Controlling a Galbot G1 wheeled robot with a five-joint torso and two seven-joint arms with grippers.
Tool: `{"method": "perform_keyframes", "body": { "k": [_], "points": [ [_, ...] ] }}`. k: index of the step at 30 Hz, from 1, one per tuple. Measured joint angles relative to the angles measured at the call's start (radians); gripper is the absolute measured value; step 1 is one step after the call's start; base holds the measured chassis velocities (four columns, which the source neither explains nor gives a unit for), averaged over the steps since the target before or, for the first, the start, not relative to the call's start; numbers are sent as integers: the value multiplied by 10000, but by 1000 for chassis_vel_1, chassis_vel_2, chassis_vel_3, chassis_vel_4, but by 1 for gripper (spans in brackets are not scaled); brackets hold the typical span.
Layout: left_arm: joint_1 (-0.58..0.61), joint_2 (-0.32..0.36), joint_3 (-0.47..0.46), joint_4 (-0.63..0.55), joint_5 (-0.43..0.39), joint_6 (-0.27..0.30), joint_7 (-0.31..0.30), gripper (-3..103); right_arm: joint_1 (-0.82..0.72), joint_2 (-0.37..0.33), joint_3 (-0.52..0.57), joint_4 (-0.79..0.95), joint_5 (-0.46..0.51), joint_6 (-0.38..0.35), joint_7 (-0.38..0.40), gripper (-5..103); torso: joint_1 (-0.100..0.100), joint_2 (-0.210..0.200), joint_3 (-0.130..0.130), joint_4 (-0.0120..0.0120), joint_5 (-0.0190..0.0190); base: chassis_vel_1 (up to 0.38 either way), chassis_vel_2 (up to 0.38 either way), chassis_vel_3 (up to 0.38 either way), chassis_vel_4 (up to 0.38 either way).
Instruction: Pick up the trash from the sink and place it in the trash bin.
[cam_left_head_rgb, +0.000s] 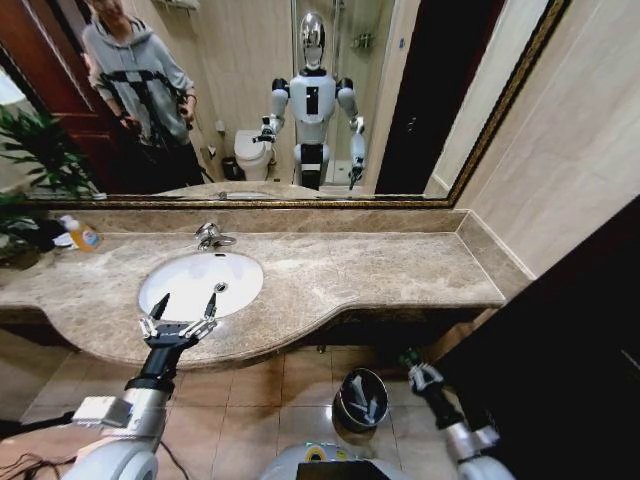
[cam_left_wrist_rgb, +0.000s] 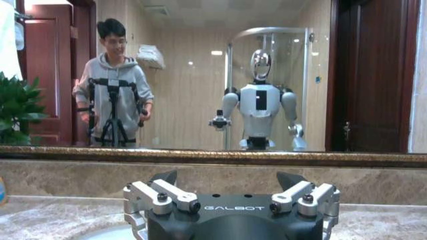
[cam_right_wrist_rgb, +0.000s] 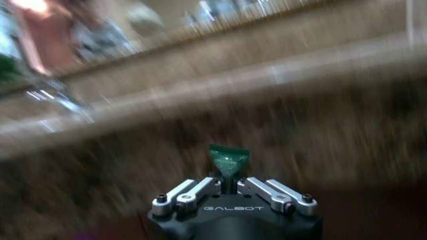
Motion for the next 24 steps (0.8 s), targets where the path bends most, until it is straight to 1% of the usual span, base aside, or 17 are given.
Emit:
{"method": "perform_keyframes", "body": {
  "k": [1, 2, 3, 4, 5, 6, 7, 9, 10, 11, 12, 18, 19, 20, 21, 23, 24],
  "points": [
    [0, 0, 0, 1, 0, 0, 0, 100, 285, 234, -115, -474, -287, -387, 184, 7, 1, 0, 0, 0, 1, 0, 0, 0, 0],
    [0, 0, 0, 1, 0, 0, 0, 100, 285, 234, -115, -474, -287, -387, 184, 7, 1, 0, 0, 0, 1, 0, 0, 0, 0],
    [0, 0, -1, 0, 0, 0, 0, 100, 480, 368, -255, -830, -449, -689, 327, 7, 2, -1, 1, -1, -4, 0, 0, 0, 0],
    [0, 0, 0, 0, 0, 0, 1, 100, 865, 600, -592, -1518, -682, -1198, 744, 7, 2, -1, 1, -5, -9, 0, 0, 0, 0],
    [0, 0, -1, 0, 0, 0, 0, 100, 1090, 774, -708, -1910, -953, -1503, 1082, 7, 2, -1, 2, -4, 0, 0, 0, 0, 0],
    [0, 0, -1, 0, 0, 0, 0, 100, 1090, 774, -708, -1910, -953, -1503, 1082, 7, 2, -1, 2, -4, 0, 0, 0, 0, 0],
    [0, 0, 0, 0, 0, 0, 0, 100, 1386, 1048, -729, -2448, -1430, -1720, 1430, 7, 1, -1, 1, -5, -4, 0, 0, 0, 0],
    [0, 0, -1, 0, 0, 0, 0, 100, 1745, 1313, -698, -3150, -2041, -1778, 1699, 7, 1, 0, 1, -4, -4, 0, 0, 0, 0],
    [0, 0, -1, 0, 0, 0, 0, 100, 1745, 1313, -698, -3150, -2041, -1778, 1699, 7, 1, 0, 1, -4, -4, 0, 0, 0, 0],
    [0, 0, 0, 0, 0, 0, 0, 100, 1943, 1400, -688, -3605, -2260, -1760, 1797, 7, 1, -1, 1, -4, -4, 0, 0, 0, 0],
    [0, 0, -1, 1, 0, 0, 0, 100, 2108, 1418, -731, -4029, -2291, -1754, 1852, 7, 2, -1, 1, -5, -6, 0, 0, 0, 0],
    [0, 0, 0, 0, 0, 0, 0, 100, 2368, 1399, -1076, -4783, -2219, -1653, 1792, 6, 1, -1, 1, -5, -6, 0, 0, 0, 0],
    [0, 0, 0, 1, 0, 0, 0, 100, 2396, 1418, -1145, -4847, -2233, -1640, 1783, 11, 1, -1, 1, -6, -6, 0, 0, 0, 0],
    [0, 0, 0, 0, 0, 0, 0, 100, 2423, 1449, -1174, -4885, -2255, -1636, 1782, 11, 1, -1, 1, -6, -5, 0, 0, 0, 0],
    [0, 0, 0, 0, 0, 0, 0, 100, 2461, 1495, -1189, -4920, -2282, -1630, 1780, 16, 1, -1, 1, -6, -4, 0, 0, 0, 0],
    [0, 0, -1, 0, 0, 0, 0, 100, 2484, 1521, -1192, -4937, -2292, -1627, 1776, 16, 1, -1, 1, -5, -4, 0, 0, 0, 0],
    [0, 0, -1, 0, 0, 0, 0, 100, 2544, 1575, -1191, -4967, -2297, -1627, 1766, 27, 1, -1, 1, -5, -4, 0, 0, 0, 0]
  ]
}}
